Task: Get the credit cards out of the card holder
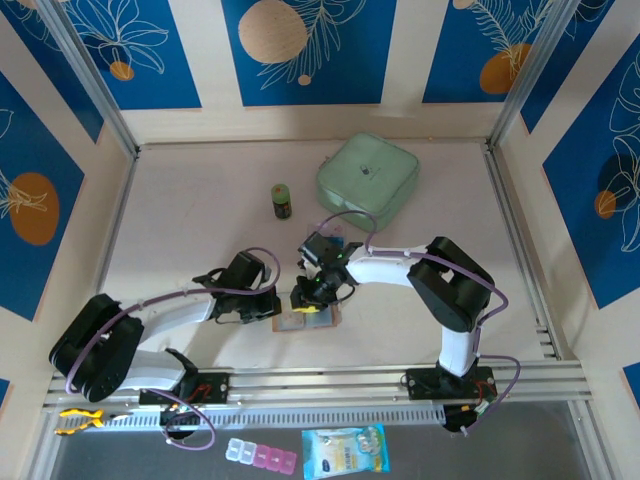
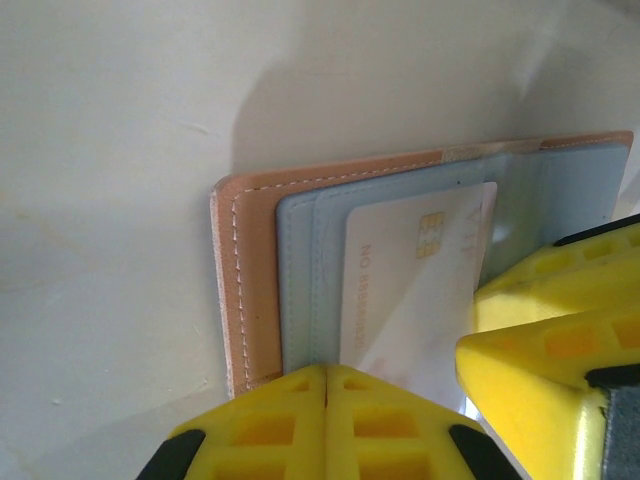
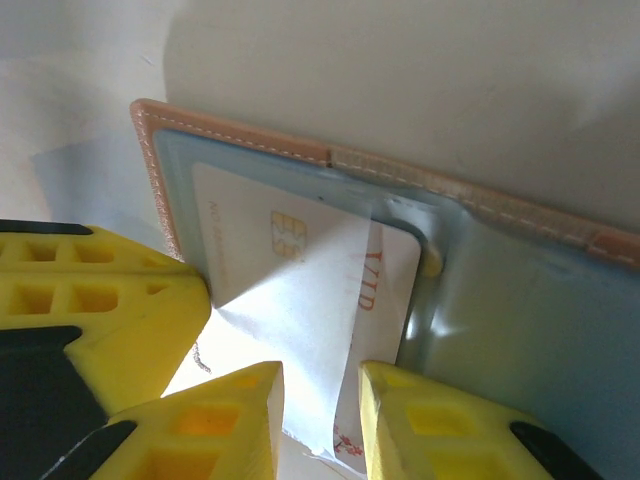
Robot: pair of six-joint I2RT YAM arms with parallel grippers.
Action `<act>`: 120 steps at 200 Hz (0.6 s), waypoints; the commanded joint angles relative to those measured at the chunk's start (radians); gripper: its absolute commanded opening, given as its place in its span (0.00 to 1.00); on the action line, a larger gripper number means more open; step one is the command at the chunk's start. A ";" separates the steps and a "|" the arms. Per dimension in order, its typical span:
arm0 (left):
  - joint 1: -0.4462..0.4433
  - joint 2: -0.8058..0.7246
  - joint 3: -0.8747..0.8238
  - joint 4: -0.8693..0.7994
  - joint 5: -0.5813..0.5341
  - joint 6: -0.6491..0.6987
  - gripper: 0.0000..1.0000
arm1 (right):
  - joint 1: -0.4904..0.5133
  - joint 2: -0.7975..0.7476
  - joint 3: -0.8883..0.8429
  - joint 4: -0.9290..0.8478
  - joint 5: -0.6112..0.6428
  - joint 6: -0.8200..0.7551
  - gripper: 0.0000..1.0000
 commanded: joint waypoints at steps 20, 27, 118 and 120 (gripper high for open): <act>0.010 0.005 -0.017 -0.009 -0.001 -0.001 0.04 | 0.011 -0.024 0.016 -0.051 0.044 -0.020 0.26; 0.011 0.006 -0.016 -0.011 -0.001 0.000 0.04 | 0.011 -0.024 0.016 -0.050 0.043 -0.020 0.25; 0.010 0.020 -0.011 -0.007 0.007 0.001 0.04 | 0.006 0.012 0.019 0.006 -0.068 -0.018 0.25; 0.010 0.019 -0.011 -0.007 0.007 0.000 0.04 | 0.006 0.013 0.019 0.008 -0.071 -0.018 0.25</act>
